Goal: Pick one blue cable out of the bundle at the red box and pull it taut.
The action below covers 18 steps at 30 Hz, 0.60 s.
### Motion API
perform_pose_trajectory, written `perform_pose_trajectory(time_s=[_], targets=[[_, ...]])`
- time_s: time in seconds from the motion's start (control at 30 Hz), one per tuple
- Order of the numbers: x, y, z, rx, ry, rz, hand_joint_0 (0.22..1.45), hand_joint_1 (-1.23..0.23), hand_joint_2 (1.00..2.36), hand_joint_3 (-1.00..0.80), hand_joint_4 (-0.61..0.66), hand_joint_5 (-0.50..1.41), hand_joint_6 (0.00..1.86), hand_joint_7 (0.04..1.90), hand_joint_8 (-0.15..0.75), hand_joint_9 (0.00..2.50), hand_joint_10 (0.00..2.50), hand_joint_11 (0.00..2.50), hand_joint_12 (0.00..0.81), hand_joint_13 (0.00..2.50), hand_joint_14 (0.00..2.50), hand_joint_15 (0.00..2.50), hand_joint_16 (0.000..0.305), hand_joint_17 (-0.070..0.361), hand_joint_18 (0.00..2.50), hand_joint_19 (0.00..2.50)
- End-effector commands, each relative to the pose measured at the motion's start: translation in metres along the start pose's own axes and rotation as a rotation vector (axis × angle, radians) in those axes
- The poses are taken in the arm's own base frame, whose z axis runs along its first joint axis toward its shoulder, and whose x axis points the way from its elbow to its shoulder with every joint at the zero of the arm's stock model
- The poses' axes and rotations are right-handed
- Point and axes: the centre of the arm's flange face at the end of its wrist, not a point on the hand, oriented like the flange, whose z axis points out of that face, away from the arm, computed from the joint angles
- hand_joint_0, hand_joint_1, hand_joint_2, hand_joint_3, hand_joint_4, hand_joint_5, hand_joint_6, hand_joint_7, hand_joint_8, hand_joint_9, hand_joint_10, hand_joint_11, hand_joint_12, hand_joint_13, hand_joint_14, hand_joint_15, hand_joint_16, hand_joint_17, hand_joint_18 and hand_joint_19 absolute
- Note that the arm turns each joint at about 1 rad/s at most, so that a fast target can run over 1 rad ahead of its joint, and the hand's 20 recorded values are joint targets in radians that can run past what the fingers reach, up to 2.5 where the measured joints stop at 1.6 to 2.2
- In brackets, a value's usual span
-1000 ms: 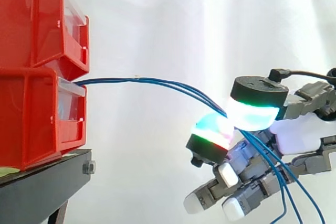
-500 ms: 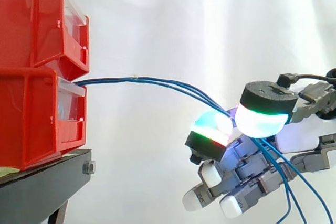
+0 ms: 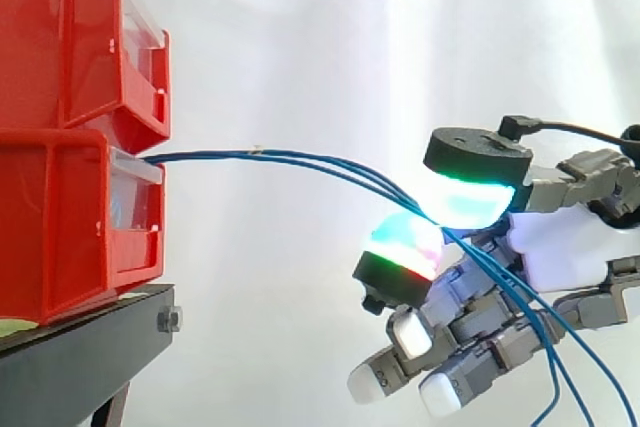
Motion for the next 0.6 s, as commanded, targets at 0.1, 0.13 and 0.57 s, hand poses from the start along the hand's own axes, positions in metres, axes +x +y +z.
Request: perform_pose_trajectory(time_s=[0.1,0.13,0.57], targets=[[0.0019,-0.0002,0.0005,-0.001,0.002,0.001,0.67,-0.8,1.02,-0.22,-0.04,-0.19,0.9,1.04,0.314,0.78,0.01,0.71,0.348,0.39,0.01,0.14,0.05,0.112,0.5,0.27],[0.0008,-0.0002,0.0004,-0.001,0.001,0.001,0.68,-0.81,1.02,-0.21,-0.06,-0.19,0.91,1.04,0.316,0.79,0.01,0.71,0.348,0.39,0.01,0.13,0.05,0.112,0.51,0.26],[0.0019,-0.0003,0.0003,0.0,0.003,0.001,0.77,-0.87,1.01,-0.42,-0.17,-0.21,0.88,0.98,0.311,0.77,0.01,0.68,0.341,0.4,0.0,0.12,0.049,0.11,0.52,0.27]])
